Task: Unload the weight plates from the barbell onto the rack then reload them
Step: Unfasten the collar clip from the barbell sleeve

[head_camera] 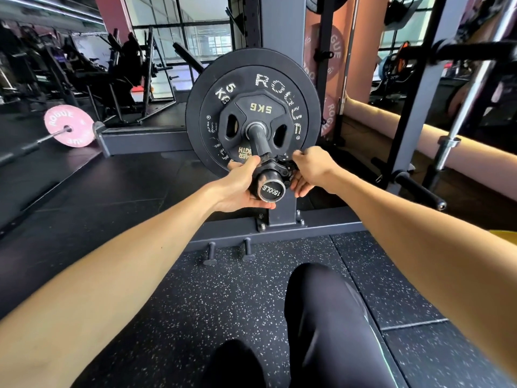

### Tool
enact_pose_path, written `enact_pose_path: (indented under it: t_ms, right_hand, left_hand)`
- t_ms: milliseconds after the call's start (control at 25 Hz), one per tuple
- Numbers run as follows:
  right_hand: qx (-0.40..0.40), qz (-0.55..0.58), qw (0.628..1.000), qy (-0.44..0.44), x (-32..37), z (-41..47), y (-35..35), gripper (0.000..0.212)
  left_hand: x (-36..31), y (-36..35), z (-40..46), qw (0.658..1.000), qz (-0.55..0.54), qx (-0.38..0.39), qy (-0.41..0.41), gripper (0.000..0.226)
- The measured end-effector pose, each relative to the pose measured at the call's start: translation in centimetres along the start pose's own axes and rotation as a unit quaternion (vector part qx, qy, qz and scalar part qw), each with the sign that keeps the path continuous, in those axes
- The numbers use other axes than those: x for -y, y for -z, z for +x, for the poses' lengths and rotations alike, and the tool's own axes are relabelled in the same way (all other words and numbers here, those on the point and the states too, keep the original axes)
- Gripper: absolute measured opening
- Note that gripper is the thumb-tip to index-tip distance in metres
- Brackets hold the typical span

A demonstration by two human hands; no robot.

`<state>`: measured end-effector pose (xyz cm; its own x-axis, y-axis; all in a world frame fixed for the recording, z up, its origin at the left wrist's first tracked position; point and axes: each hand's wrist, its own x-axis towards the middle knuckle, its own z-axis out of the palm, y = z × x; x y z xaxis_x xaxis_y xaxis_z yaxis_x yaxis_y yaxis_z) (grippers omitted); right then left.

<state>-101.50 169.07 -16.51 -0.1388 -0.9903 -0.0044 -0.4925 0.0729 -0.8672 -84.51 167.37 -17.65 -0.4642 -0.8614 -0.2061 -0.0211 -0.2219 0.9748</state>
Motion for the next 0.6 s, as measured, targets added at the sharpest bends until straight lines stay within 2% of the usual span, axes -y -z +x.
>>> enact_pose_path:
  t_ms: [280, 440, 600]
  right_hand:
    - [-0.012, 0.007, 1.0, 0.003, -0.5, -2.6, 0.0, 0.063]
    - [-0.017, 0.014, 1.0, 0.007, -0.7, -3.8, 0.3, 0.063]
    - [-0.034, 0.016, 0.999, 0.011, -0.5, -5.3, 0.3, 0.062]
  left_hand:
    - [0.7, -0.9, -2.9, 0.999, 0.012, 0.041, 0.011, 0.035]
    - [1.0, -1.3, -3.9, 0.999, 0.013, 0.045, 0.015, 0.054]
    - [1.3, -1.6, -5.2, 0.998, 0.032, 0.053, 0.007, 0.052]
